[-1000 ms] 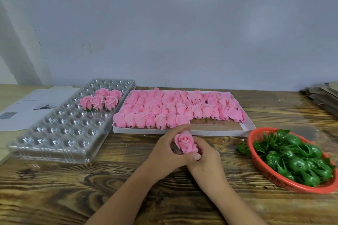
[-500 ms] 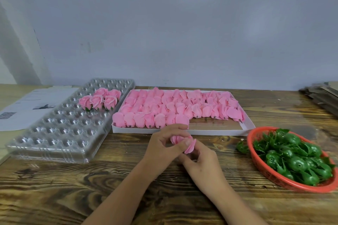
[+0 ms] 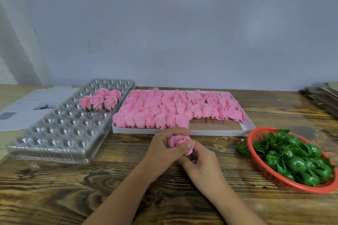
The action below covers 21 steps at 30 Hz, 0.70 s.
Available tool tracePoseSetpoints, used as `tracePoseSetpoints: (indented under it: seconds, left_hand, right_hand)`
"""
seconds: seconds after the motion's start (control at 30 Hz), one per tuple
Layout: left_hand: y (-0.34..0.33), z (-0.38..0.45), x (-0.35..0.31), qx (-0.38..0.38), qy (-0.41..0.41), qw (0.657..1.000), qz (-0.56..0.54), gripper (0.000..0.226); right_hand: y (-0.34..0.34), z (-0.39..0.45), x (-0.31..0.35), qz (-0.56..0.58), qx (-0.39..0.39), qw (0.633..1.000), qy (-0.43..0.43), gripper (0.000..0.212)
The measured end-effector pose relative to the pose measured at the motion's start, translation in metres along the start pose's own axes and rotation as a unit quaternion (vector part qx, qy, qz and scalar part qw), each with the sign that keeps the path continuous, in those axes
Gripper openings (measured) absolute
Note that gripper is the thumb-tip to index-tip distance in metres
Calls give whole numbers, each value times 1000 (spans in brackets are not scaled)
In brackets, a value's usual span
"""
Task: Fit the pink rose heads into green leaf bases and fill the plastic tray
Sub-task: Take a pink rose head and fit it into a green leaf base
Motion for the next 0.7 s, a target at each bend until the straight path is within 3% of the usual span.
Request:
tracePoseSetpoints:
  seconds: [0.27,0.4,0.47,0.53,0.7]
  left_hand:
    - [0,2,5,47,21,998,46,25]
    - [2,3,12,47,50,996,64,60]
    - [4,3,13,27,33,998,43,71]
    - [5,2,9,6,2,1000,29,59]
    - [1,0,6,9,-15,994,110,16]
  right_hand:
    - [4,-3,4,-42,-24,999,19,30]
    - [5,-4,4,-58,-41,997,8,33]
    - [4,-3,2,-48,-37,998,-5,22]
    - [2,-2,2,-43,-22,999,-22,17]
    - [-1,-4,5,-85,-10,996,-33,39]
Point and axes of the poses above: each hand's wrist, its own z-axis towards the middle knuckle, its own y-axis out of the back of the hand, x = y × z, the point moved 2 cm from there along z, towards the middle knuckle, and after that the axes turned 14 degrees about x, right-handed, at the moved point
